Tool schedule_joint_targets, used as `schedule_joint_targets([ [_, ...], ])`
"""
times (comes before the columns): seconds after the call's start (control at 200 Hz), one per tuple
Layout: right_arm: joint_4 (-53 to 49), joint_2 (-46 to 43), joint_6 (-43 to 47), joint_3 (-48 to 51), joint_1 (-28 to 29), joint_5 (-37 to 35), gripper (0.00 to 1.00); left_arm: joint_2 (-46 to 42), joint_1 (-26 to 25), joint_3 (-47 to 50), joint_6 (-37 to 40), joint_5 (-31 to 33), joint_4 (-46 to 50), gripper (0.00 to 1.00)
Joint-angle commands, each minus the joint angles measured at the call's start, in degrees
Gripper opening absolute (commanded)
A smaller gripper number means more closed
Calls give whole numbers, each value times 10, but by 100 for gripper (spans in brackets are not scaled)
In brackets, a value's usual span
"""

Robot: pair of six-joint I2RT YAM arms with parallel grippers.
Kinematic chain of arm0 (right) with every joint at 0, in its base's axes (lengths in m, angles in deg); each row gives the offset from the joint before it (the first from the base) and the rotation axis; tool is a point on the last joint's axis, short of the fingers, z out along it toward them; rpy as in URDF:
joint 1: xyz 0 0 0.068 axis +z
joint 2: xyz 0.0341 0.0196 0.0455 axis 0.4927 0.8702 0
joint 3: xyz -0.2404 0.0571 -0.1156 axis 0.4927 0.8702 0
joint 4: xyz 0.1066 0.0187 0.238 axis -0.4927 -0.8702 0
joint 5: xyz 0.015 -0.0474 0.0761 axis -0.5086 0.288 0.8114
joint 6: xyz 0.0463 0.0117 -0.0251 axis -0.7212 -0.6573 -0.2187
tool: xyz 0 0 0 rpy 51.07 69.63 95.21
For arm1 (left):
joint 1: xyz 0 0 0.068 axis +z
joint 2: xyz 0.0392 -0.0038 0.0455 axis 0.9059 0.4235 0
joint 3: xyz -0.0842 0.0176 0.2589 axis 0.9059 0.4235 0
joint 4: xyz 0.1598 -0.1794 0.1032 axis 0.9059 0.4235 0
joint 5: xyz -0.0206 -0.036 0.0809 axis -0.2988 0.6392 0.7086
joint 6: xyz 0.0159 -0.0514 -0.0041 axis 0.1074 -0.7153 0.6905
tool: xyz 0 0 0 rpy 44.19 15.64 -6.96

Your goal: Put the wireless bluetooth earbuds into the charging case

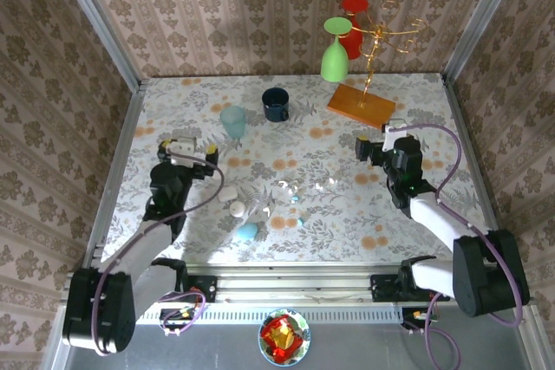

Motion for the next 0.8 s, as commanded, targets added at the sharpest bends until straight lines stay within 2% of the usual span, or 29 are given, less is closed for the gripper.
schedule_joint_targets([
  [0.0,-64,-34,-27,-12,36,59,100,-44,-56,-9,5,24,128,100],
  [0.08,-77,-50,1,-9,75,119,100,-68,-88,-11,-7,8,176,100],
  [0.165,-108,-58,69,-13,119,252,100,-80,-92,-25,-39,-26,231,100],
  [0.21,-146,-60,115,-25,154,287,100,-81,-92,-29,-56,-32,247,100],
  [0.345,-230,-36,237,-68,273,277,100,-80,-85,-27,-106,-31,245,100],
  [0.485,-281,36,306,-130,356,271,100,-76,-44,-26,-162,-59,244,100],
  [0.635,-281,118,328,-190,404,316,100,-74,10,-27,-230,-91,260,100],
  [0.795,-306,212,374,-246,440,302,100,-74,42,-21,-256,-111,266,100],
])
